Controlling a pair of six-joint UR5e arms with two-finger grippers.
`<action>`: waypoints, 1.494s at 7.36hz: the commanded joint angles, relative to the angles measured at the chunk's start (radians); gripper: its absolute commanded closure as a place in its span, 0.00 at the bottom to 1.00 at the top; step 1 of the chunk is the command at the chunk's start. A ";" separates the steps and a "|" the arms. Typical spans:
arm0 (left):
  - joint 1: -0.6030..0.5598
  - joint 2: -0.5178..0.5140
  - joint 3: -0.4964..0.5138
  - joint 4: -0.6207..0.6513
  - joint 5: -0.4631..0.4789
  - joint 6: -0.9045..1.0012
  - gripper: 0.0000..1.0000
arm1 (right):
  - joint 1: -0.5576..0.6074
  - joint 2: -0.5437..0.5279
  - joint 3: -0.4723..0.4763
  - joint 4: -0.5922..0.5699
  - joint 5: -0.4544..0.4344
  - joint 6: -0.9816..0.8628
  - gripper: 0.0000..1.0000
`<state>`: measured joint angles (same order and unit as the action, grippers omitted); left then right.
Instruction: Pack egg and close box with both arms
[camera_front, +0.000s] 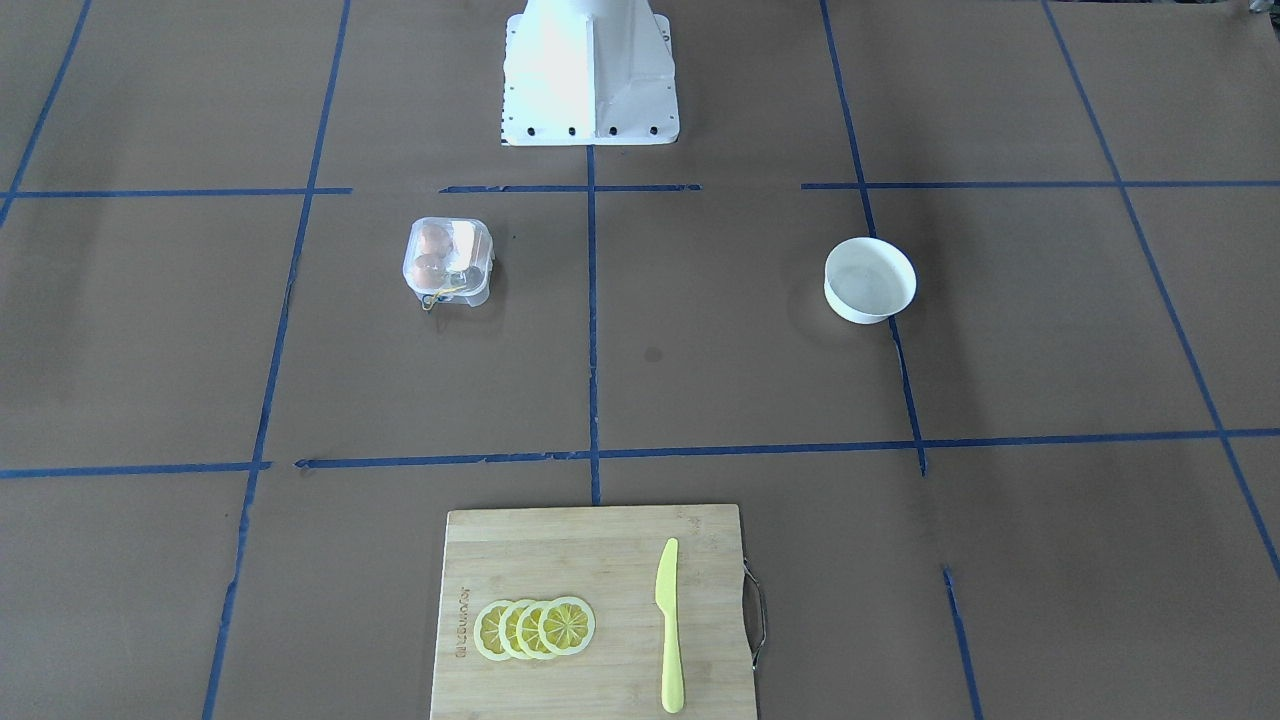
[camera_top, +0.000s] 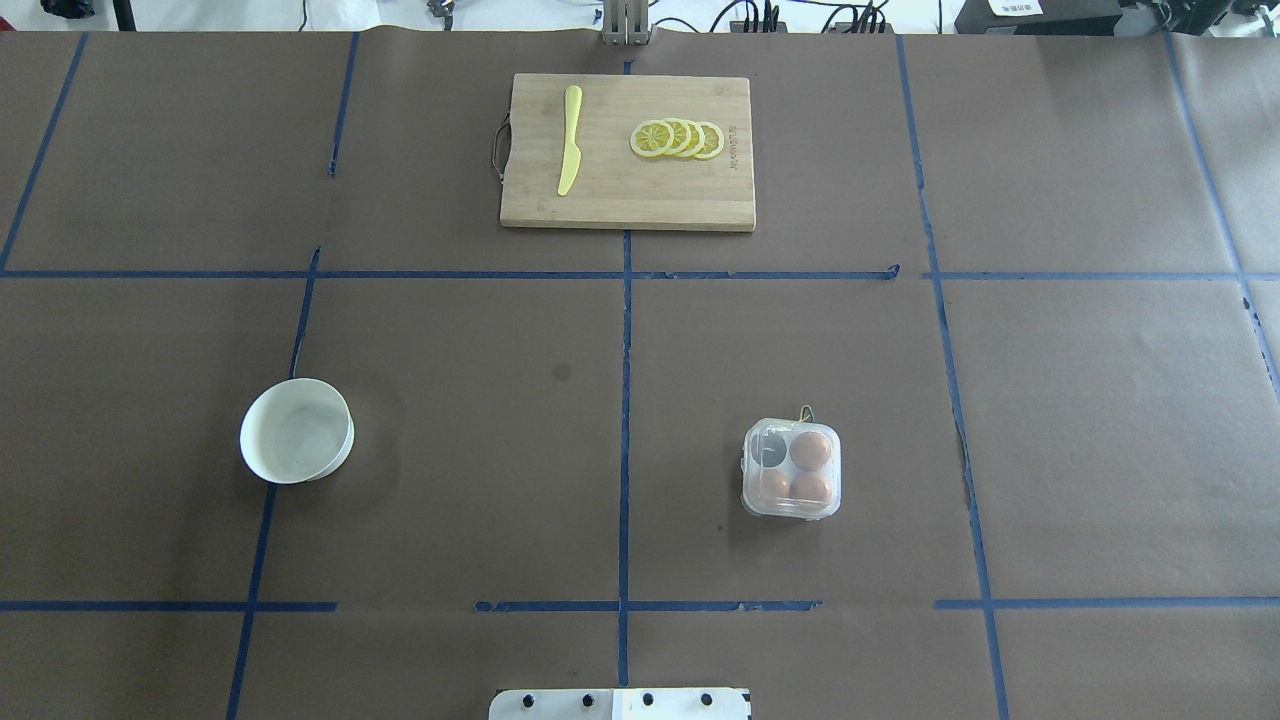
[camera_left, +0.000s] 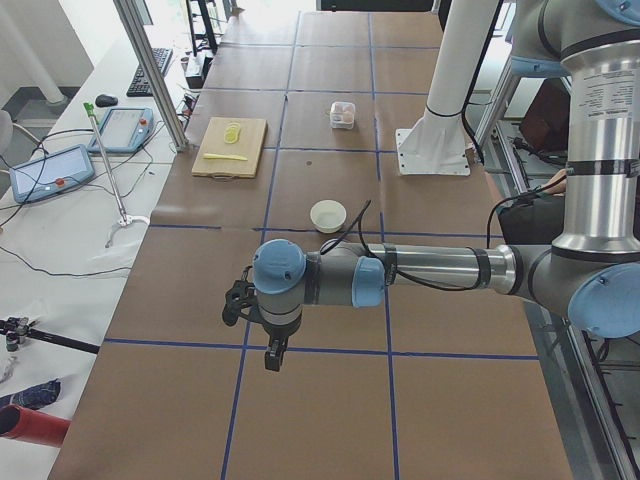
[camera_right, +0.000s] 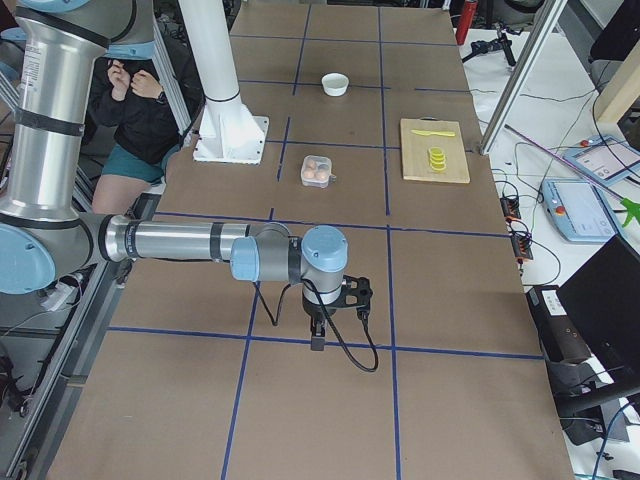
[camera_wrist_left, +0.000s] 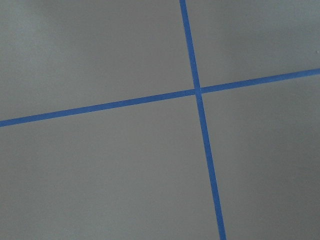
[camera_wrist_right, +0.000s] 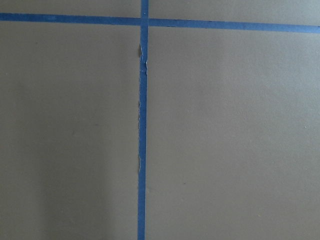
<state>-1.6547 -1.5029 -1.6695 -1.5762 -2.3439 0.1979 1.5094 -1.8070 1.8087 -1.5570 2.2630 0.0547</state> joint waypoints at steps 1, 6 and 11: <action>0.001 0.001 0.002 0.002 0.000 0.000 0.00 | 0.000 0.000 0.000 0.000 0.001 -0.001 0.00; 0.001 0.020 0.002 -0.001 0.002 0.000 0.00 | -0.005 0.000 -0.003 -0.003 0.001 0.002 0.00; 0.001 0.020 0.002 -0.001 0.002 0.000 0.00 | -0.005 0.000 -0.002 -0.003 0.001 0.002 0.00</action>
